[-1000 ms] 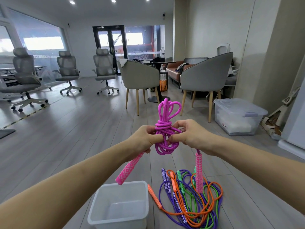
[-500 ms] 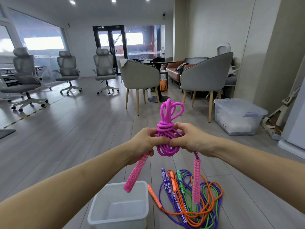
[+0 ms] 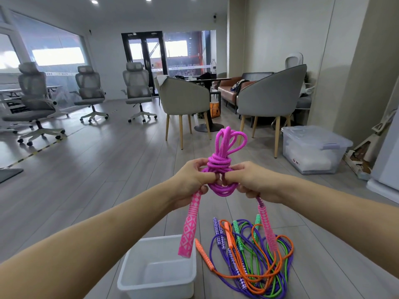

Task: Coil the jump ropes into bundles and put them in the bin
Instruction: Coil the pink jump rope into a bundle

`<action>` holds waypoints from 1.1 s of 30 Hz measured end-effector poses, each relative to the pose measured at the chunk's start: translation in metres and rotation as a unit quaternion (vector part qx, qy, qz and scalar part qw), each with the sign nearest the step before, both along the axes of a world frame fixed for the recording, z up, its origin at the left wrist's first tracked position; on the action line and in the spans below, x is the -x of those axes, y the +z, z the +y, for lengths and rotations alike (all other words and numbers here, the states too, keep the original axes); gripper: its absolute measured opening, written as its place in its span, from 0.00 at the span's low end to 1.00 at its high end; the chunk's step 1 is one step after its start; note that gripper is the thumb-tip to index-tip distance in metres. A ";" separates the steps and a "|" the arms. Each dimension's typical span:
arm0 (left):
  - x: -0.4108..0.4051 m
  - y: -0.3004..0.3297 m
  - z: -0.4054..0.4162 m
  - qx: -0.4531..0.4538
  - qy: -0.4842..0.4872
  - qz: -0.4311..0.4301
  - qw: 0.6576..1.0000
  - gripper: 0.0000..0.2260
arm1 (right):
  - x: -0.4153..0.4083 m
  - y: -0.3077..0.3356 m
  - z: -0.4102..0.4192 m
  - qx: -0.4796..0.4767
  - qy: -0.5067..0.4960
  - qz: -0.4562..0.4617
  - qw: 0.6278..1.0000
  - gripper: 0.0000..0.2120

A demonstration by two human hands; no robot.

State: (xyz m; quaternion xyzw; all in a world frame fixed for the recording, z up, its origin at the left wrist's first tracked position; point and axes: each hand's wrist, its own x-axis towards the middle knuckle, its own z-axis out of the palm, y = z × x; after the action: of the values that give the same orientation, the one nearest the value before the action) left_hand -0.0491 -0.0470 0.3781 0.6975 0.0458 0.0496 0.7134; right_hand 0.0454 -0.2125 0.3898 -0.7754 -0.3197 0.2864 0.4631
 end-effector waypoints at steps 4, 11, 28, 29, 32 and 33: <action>0.000 0.009 0.004 0.127 -0.051 -0.021 0.990 0.22 | -0.005 0.017 -0.006 -0.102 0.015 0.161 0.981 0.07; 0.011 0.016 0.022 0.183 -0.188 0.007 0.965 0.25 | -0.007 0.025 -0.015 -0.107 0.104 0.206 0.967 0.13; 0.001 0.024 -0.001 -0.043 -0.014 -0.002 0.999 0.18 | -0.001 0.020 -0.001 -0.049 0.048 -0.010 0.998 0.14; 0.003 0.025 0.001 -0.036 -0.028 0.005 0.999 0.18 | 0.000 0.021 -0.003 -0.047 0.053 -0.019 0.997 0.12; 0.011 0.024 0.008 -0.029 -0.080 0.039 0.996 0.18 | 0.001 0.019 -0.009 -0.027 0.093 -0.024 0.995 0.08; 0.013 0.023 0.010 -0.032 -0.082 0.048 0.995 0.17 | 0.002 0.018 -0.010 -0.016 0.105 -0.021 0.994 0.09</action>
State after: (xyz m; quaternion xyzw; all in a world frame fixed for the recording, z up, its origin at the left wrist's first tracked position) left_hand -0.0621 -0.0375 0.4015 0.7230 0.0211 -0.0417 0.6892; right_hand 0.0437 -0.2225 0.4077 -0.7358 -0.4134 0.3121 0.4363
